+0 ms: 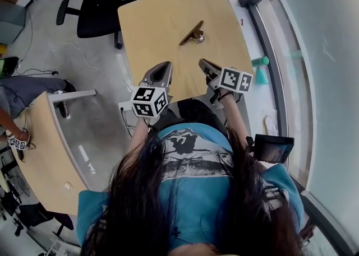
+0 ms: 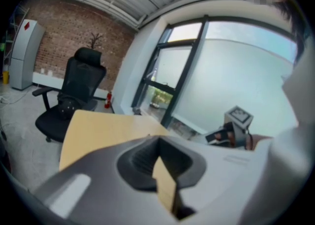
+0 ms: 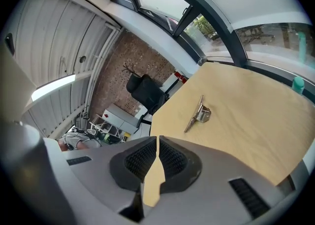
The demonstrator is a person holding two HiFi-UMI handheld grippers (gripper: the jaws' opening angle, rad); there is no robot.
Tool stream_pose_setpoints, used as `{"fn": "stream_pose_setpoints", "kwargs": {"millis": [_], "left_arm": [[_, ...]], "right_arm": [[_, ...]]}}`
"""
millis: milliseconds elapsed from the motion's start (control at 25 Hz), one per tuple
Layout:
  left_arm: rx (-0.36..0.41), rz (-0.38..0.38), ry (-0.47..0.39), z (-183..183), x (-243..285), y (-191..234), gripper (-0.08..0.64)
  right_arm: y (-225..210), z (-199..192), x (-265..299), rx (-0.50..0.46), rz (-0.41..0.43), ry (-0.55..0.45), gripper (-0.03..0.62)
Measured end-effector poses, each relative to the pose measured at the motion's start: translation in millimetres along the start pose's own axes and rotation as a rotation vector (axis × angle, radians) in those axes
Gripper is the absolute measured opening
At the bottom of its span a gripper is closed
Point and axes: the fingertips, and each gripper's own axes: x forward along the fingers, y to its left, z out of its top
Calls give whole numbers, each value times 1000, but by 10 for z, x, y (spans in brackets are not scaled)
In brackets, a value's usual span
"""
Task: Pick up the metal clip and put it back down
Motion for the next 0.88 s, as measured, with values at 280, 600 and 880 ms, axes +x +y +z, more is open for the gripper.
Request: {"fn": "stream_pose_setpoints", "kwargs": {"millis": [280, 600, 880], "left_arm": [[-27, 36, 12, 55, 331, 113, 3], [-17, 65, 42, 63, 576, 149, 3], [-16, 92, 54, 77, 631, 193, 3]], "right_arm": [[-405, 512, 364, 18, 16, 19, 23], [-917, 761, 936, 30, -15, 122, 104], [-1188, 838, 1265, 171, -24, 141, 150]]}}
